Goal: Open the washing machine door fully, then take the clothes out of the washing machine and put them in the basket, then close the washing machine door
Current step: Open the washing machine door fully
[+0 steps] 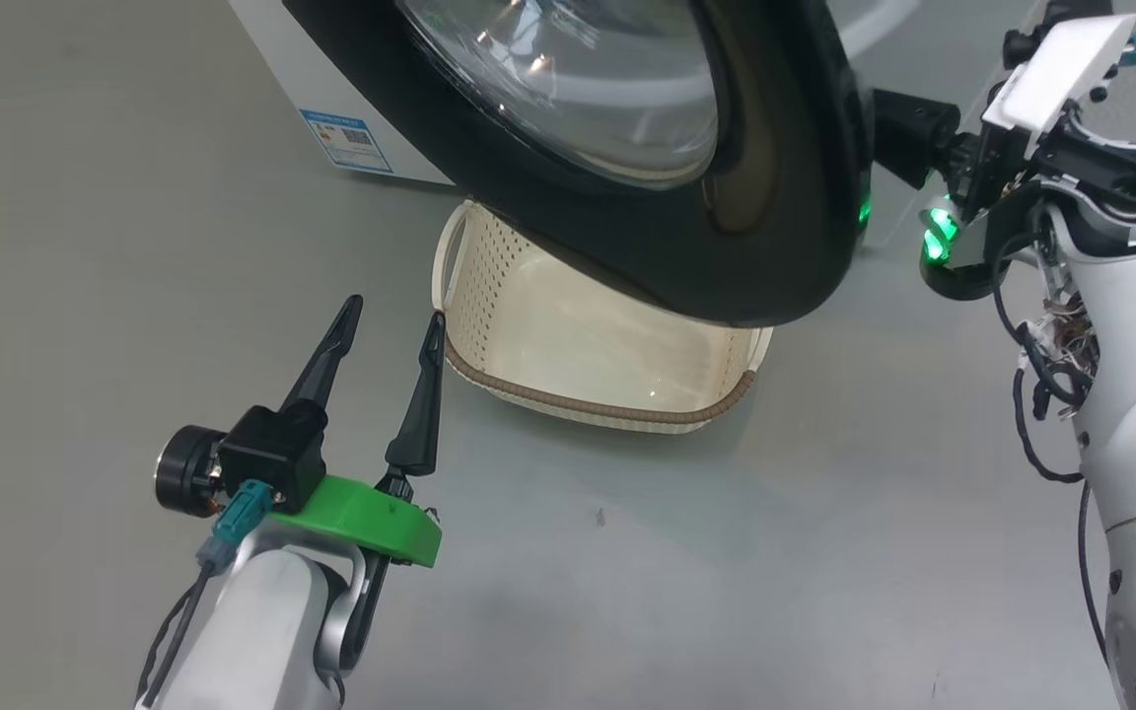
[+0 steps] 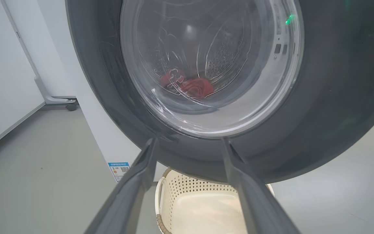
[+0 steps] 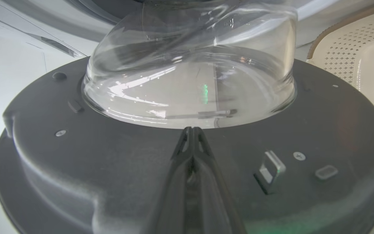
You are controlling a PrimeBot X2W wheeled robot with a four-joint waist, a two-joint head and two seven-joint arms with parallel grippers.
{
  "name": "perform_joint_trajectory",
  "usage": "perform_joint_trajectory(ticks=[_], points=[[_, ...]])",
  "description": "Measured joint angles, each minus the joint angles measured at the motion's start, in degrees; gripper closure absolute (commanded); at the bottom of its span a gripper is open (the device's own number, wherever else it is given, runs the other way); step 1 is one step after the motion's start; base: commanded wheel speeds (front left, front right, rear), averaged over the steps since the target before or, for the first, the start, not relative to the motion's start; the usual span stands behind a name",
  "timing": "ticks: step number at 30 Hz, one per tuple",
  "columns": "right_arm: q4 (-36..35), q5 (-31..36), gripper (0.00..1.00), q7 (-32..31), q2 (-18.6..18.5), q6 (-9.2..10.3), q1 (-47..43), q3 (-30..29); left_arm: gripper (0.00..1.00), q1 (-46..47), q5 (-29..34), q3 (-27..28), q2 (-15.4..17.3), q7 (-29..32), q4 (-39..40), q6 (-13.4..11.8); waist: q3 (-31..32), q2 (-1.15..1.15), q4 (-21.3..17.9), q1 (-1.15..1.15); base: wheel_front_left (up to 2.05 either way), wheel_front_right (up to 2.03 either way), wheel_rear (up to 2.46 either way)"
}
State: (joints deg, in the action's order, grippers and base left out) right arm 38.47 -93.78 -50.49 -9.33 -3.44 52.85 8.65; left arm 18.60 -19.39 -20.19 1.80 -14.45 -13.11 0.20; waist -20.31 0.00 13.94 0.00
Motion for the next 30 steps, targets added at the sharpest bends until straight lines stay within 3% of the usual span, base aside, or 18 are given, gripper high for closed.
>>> perform_joint_trajectory(ticks=[11,30], points=[[-1.4,-1.5,1.0,-2.5,3.7,-0.02,-5.5,2.8,0.0,-2.7,0.0,-0.3,0.0,0.0,-1.4,0.0,4.4,0.0,1.3,0.0,0.0,0.0,0.0],[-3.4,-3.1,1.0,-2.0,5.2,0.0,-12.2,7.9,0.0,-6.0,-0.3,-1.2,0.1,0.0,-3.0,0.0,9.2,0.0,5.5,0.0,0.0,0.0,0.0]])
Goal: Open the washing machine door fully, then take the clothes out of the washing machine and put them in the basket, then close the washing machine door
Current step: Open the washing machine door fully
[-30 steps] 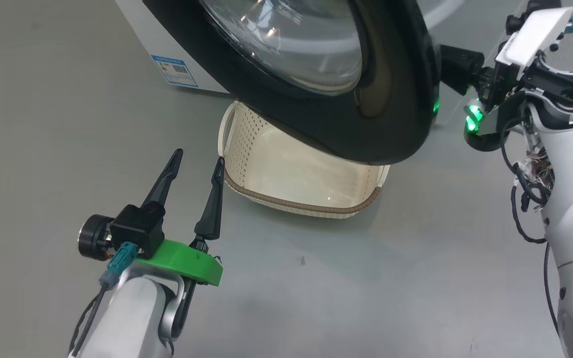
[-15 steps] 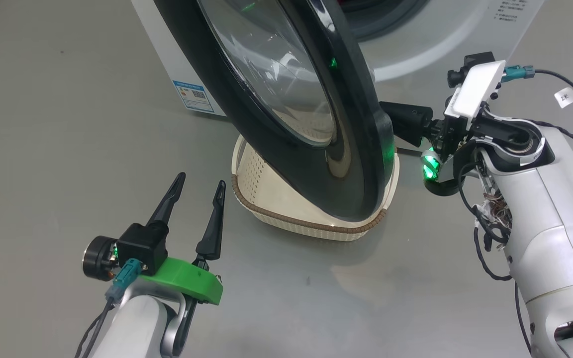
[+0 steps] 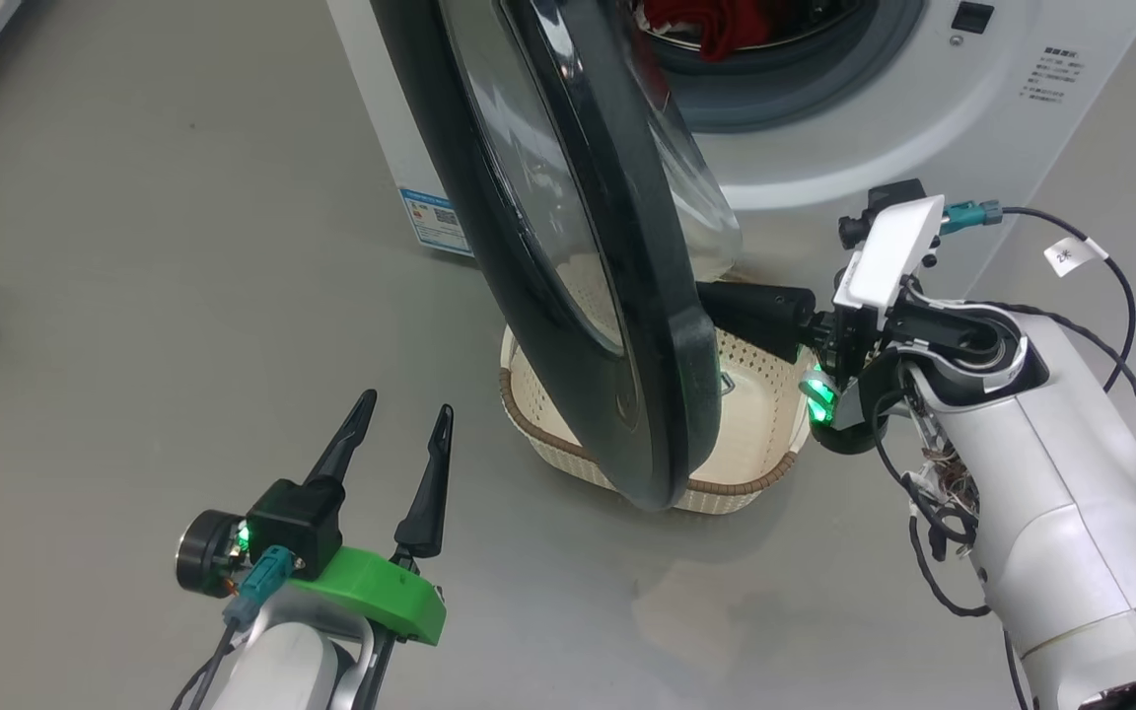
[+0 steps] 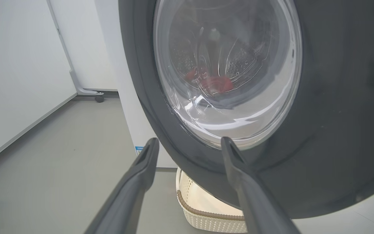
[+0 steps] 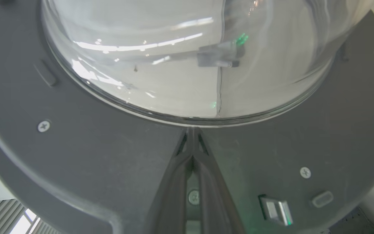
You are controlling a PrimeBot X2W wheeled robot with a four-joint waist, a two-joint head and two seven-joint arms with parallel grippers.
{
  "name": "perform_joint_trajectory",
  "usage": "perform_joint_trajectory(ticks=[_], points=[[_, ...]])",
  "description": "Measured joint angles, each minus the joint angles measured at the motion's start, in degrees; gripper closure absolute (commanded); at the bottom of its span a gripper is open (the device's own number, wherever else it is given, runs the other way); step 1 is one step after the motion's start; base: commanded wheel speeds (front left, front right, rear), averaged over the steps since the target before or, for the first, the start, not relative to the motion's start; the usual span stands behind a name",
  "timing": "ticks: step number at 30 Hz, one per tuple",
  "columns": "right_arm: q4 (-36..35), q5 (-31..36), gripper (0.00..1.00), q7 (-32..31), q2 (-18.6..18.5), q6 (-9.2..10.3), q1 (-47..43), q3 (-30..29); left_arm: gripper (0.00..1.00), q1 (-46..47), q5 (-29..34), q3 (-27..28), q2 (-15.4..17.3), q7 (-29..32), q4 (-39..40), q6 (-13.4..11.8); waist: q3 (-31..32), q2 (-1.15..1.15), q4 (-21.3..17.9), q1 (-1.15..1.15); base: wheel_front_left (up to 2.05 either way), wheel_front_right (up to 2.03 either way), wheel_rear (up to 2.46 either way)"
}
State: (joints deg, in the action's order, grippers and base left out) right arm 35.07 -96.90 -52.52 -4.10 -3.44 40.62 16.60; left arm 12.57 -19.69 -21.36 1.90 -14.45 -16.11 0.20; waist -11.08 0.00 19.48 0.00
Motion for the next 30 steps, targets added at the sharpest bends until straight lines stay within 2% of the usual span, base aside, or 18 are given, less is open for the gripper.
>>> perform_joint_trajectory(ticks=[6,19,30], points=[[-0.4,-1.1,1.0,0.7,0.0,0.05,-2.0,2.1,0.0,-0.5,0.0,0.0,0.0,0.0,-0.3,0.0,1.2,0.0,1.3,0.0,0.0,0.0,0.0],[-5.2,-9.4,1.0,3.5,0.1,0.87,-5.6,11.3,0.0,-2.1,0.0,0.1,0.0,0.0,-0.7,0.0,3.5,0.0,4.8,0.0,0.0,0.0,0.0],[-7.6,-12.0,1.0,6.8,0.1,2.02,-5.9,16.0,0.0,-2.3,0.6,1.8,0.1,0.0,-0.4,0.0,4.2,0.0,5.6,0.0,0.0,0.0,0.0]])
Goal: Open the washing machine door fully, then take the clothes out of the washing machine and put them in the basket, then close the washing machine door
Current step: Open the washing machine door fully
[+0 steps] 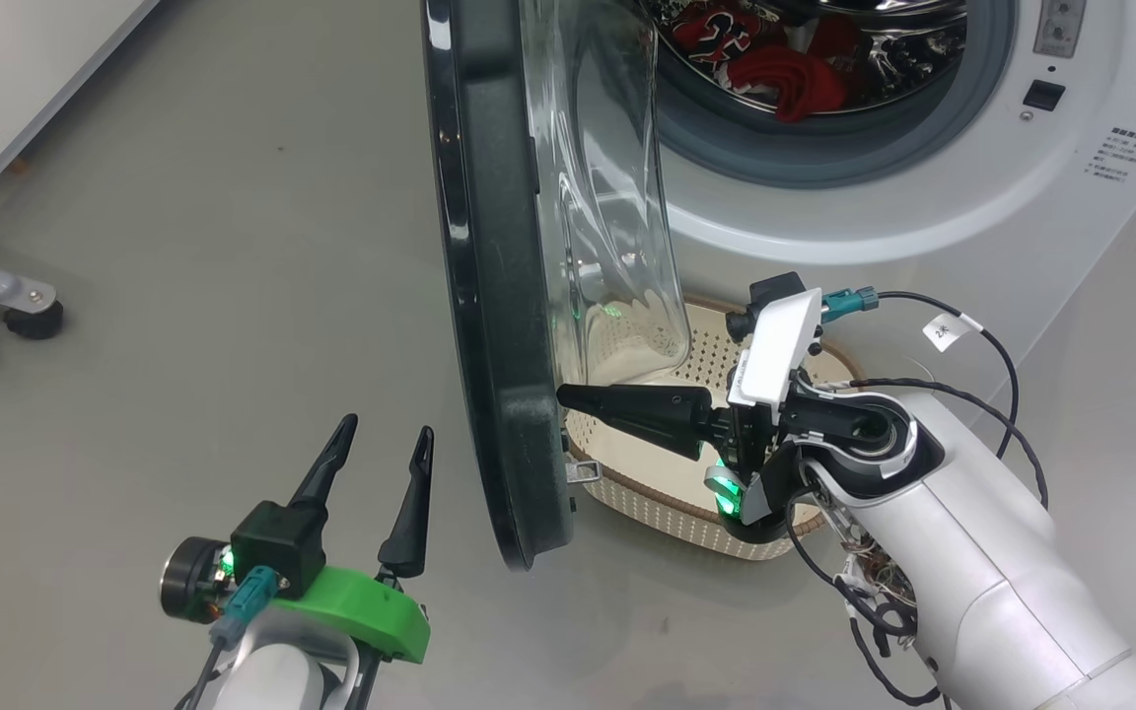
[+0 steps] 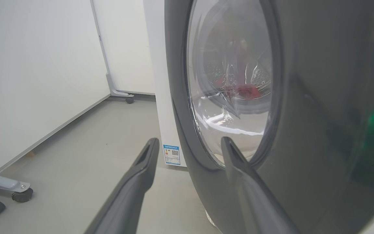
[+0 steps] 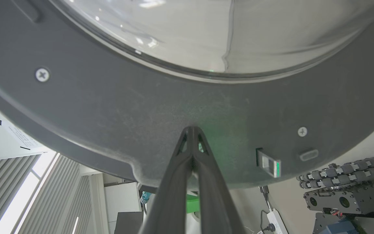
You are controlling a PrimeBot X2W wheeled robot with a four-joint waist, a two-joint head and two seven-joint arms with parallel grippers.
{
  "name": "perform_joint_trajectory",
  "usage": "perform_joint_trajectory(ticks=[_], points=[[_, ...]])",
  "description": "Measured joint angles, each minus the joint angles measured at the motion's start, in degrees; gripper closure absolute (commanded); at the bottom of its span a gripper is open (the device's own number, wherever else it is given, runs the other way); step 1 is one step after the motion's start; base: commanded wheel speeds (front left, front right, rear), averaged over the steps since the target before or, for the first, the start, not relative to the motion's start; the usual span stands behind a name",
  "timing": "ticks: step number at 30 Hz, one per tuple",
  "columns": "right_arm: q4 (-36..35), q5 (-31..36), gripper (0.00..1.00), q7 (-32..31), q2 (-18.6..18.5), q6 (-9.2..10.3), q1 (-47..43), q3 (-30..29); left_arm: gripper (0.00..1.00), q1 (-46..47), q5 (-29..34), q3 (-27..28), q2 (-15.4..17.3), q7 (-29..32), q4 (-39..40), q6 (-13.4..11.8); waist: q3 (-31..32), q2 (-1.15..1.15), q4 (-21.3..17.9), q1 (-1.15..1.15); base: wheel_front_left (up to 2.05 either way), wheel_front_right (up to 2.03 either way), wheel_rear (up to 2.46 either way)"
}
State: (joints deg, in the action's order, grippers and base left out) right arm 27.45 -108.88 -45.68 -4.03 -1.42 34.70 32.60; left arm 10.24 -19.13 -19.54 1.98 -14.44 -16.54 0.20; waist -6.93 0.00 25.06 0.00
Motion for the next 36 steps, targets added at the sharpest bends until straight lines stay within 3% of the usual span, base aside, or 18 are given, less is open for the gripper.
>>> perform_joint_trajectory(ticks=[11,26,27,28,29,36], points=[[-0.7,-1.2,1.0,4.1,0.3,-0.04,-0.1,-0.6,0.0,-0.1,0.3,1.1,0.0,0.0,0.4,0.0,0.0,0.0,-0.6,0.0,0.0,0.0,0.0],[-3.7,-3.2,1.0,9.9,-1.6,-3.08,-6.2,-8.4,0.0,-1.1,1.1,2.6,0.0,0.0,0.6,-0.4,0.9,0.0,-2.8,0.0,0.0,0.0,0.0],[-3.7,-3.2,0.93,10.8,-1.9,-3.2,-6.8,-8.9,0.0,-1.1,1.1,2.7,0.0,0.0,0.6,-0.4,0.9,0.0,-2.9,0.0,0.0,0.0,0.0],[-3.9,-3.1,0.65,11.3,-2.2,-3.23,-7.3,-9.4,0.0,-1.1,1.1,2.7,0.0,0.0,0.6,-0.4,1.0,0.0,-3.0,0.0,0.0,0.0,0.0],[-3.9,-3.0,0.02,11.9,-2.4,-3.37,-7.8,-9.8,0.0,-1.2,1.1,2.9,0.0,0.0,0.5,-0.4,1.1,0.0,-3.1,0.0,0.0,0.0,0.0],[-3.9,2.2,0.0,18.5,-4.1,-4.32,-12.1,-10.6,0.0,-2.2,1.2,4.1,0.3,0.0,0.2,-0.4,2.3,0.0,-4.2,0.0,0.0,0.0,0.0]])
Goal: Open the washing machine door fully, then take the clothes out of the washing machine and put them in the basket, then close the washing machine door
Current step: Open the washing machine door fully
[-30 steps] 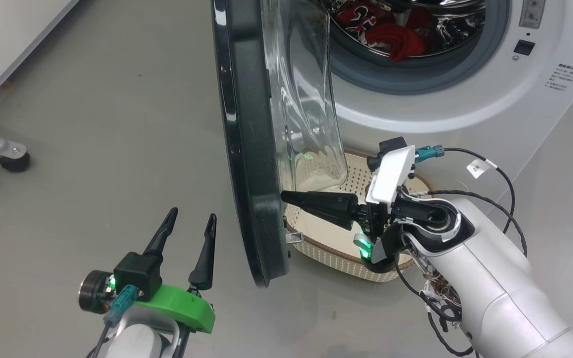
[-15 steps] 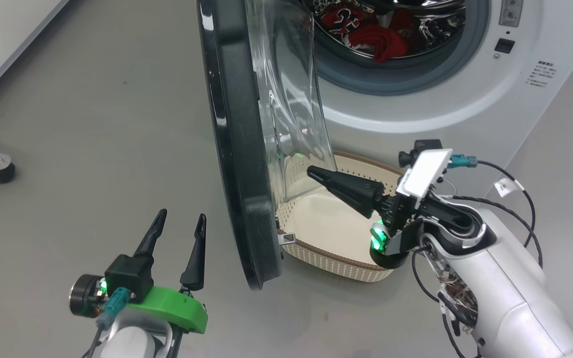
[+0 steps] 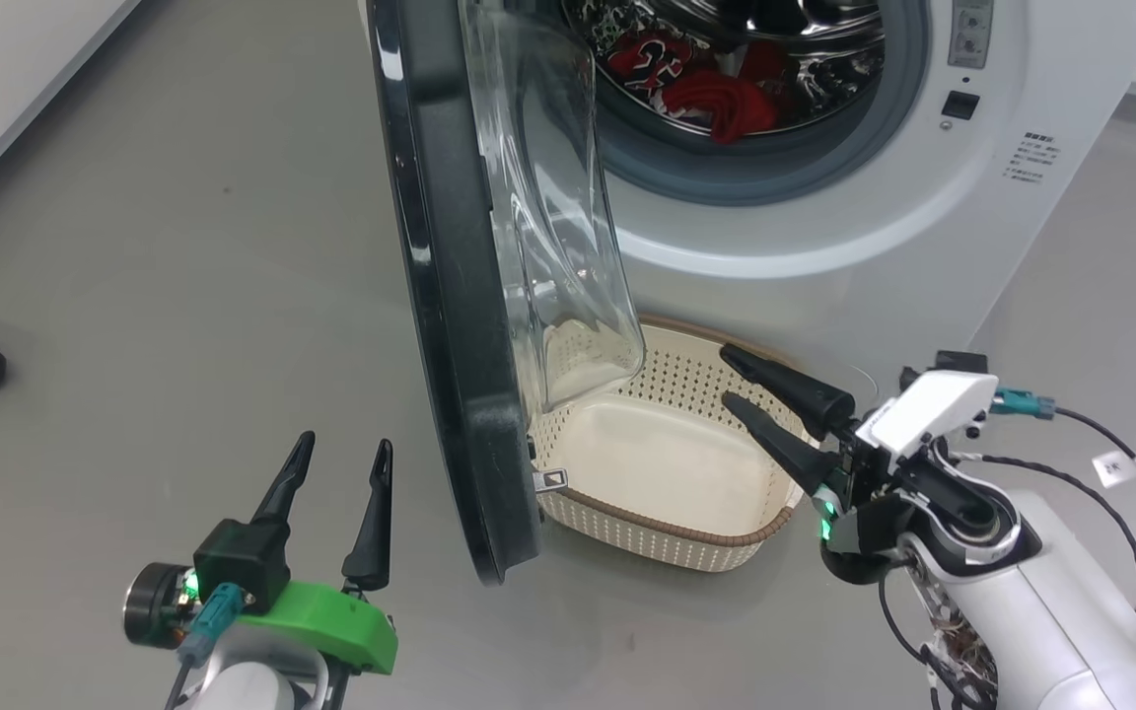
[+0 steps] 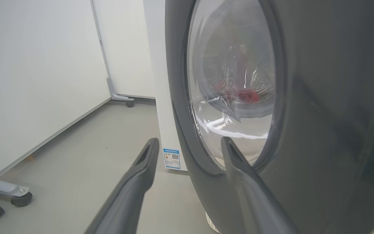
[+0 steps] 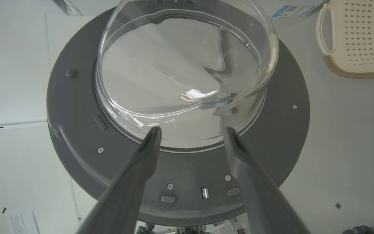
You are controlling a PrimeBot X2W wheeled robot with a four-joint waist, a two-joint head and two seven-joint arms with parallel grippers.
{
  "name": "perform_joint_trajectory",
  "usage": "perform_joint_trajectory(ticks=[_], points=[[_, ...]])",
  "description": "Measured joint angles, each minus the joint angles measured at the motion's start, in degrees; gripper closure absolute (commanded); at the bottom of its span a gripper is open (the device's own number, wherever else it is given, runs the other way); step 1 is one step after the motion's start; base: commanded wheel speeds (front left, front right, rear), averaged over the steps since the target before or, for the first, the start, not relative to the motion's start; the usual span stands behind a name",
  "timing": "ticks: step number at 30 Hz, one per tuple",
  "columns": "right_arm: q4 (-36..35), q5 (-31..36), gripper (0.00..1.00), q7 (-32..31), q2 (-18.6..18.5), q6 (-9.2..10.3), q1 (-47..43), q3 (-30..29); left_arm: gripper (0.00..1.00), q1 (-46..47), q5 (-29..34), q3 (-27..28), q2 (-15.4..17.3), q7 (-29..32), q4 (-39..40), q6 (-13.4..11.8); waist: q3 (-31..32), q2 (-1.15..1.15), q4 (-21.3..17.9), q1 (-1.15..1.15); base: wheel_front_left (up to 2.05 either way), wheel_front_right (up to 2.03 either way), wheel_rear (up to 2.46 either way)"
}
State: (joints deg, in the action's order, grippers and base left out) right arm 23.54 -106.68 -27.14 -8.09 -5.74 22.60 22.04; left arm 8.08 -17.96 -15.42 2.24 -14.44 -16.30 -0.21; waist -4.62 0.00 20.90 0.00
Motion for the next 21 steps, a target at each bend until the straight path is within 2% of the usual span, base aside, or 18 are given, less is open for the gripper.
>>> perform_joint_trajectory(ticks=[5,10,21], points=[[0.2,3.0,0.0,4.7,-0.5,-0.25,-2.4,-0.8,0.0,-0.5,0.2,0.5,0.5,0.0,-0.2,0.0,0.6,0.0,-0.9,0.0,0.0,0.0,0.0],[0.6,9.6,0.0,11.6,-3.3,-0.36,-3.8,-1.5,0.0,-0.9,0.4,0.9,0.6,0.0,-0.3,0.0,1.2,0.0,-1.6,0.0,0.0,0.0,0.0],[1.4,32.2,0.0,28.2,-9.2,-0.69,-5.3,3.0,0.0,-2.2,1.0,1.9,1.1,0.0,-1.1,0.0,2.9,0.0,-2.5,0.0,0.0,0.0,0.0]])
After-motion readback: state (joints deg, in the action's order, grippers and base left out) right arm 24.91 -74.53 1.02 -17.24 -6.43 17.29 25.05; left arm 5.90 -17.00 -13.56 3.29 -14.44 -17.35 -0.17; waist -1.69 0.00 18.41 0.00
